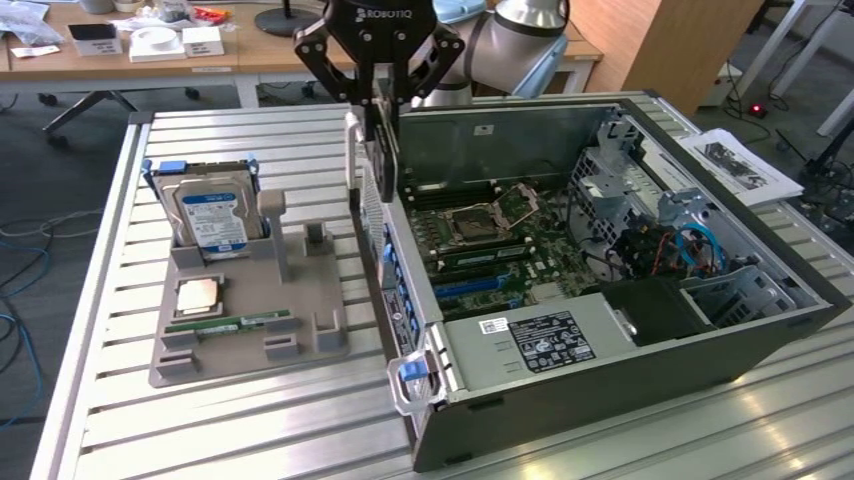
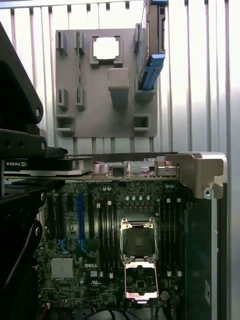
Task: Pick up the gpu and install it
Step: 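Pick up the gpu and move the gpu toward the slot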
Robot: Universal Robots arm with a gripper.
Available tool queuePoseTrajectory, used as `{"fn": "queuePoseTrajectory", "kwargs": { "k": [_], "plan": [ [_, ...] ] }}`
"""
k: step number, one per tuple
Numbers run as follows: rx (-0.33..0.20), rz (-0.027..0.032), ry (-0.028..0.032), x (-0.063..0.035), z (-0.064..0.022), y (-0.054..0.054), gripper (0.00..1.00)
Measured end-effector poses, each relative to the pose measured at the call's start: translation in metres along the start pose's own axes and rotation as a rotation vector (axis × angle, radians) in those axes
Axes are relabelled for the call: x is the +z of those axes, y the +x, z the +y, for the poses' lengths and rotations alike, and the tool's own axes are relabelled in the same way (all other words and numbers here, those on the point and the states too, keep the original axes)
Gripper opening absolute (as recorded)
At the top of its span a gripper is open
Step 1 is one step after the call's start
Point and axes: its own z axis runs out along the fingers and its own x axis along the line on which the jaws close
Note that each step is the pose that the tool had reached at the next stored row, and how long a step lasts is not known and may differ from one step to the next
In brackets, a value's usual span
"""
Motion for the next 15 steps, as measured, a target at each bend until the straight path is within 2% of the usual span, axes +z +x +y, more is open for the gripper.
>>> {"fn": "queuePoseTrajectory", "kwargs": {
  "k": [15],
  "plan": [
    [0.000, 0.0000, -0.0005, 0.0008, 0.0021, -0.022, 0.27]
  ]
}}
